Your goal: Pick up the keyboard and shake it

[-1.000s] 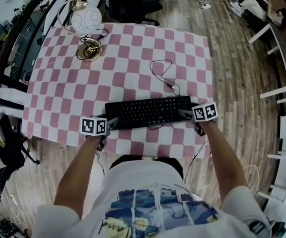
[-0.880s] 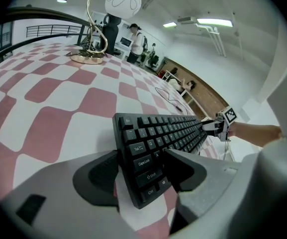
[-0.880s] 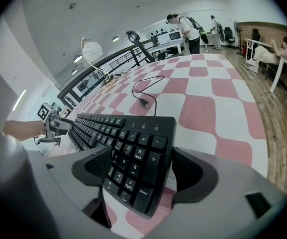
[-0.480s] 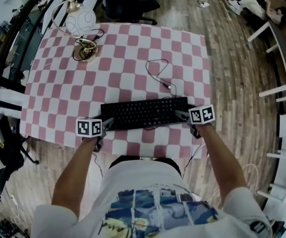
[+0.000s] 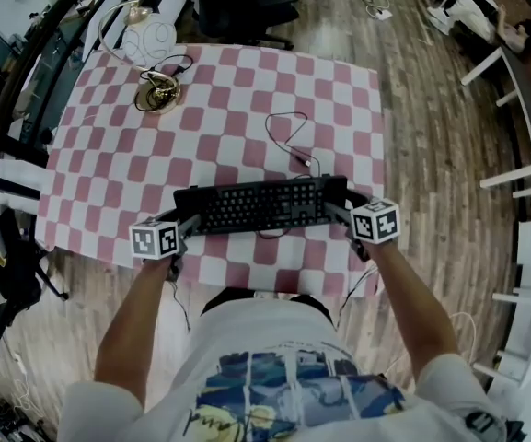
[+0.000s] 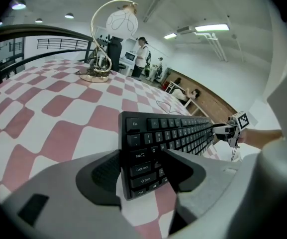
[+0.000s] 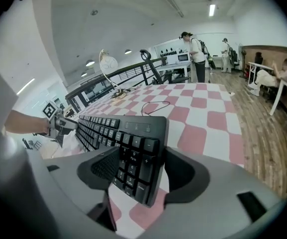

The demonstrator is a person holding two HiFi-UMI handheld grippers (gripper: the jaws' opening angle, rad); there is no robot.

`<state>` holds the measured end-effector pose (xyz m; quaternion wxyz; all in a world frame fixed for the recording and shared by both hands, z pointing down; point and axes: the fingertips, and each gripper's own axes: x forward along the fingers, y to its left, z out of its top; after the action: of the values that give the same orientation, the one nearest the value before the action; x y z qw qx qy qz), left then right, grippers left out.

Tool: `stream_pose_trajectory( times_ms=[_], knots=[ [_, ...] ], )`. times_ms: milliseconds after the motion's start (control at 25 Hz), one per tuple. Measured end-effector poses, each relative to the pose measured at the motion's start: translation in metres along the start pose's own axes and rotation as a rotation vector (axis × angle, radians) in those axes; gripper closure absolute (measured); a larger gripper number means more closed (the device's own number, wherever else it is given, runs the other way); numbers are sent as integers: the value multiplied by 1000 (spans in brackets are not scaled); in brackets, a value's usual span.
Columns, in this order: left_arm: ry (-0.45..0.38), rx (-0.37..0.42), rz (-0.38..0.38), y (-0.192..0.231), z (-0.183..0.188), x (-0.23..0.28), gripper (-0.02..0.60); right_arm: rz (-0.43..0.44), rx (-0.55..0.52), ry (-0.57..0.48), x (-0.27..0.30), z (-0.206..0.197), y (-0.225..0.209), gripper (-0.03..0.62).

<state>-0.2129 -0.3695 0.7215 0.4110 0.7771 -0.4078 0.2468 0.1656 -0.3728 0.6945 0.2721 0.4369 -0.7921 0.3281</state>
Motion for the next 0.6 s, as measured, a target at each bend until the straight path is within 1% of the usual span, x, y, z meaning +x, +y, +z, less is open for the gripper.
stream_pose_trajectory(
  times_ms=[40, 80, 320, 600],
  knots=[
    [-12, 5, 2, -2, 2, -3, 321, -2, -15, -19, -5, 6, 1, 327],
    [-25, 8, 2, -4, 4, -5, 322, -5, -31, -39, -9, 12, 2, 330],
    [-121, 26, 15, -19, 22, -25, 322, -19, -126, -106, -35, 40, 7, 330],
    [-226, 44, 45, -31, 42, -55, 322, -37, -271, -221, -69, 81, 25, 332]
  ],
)
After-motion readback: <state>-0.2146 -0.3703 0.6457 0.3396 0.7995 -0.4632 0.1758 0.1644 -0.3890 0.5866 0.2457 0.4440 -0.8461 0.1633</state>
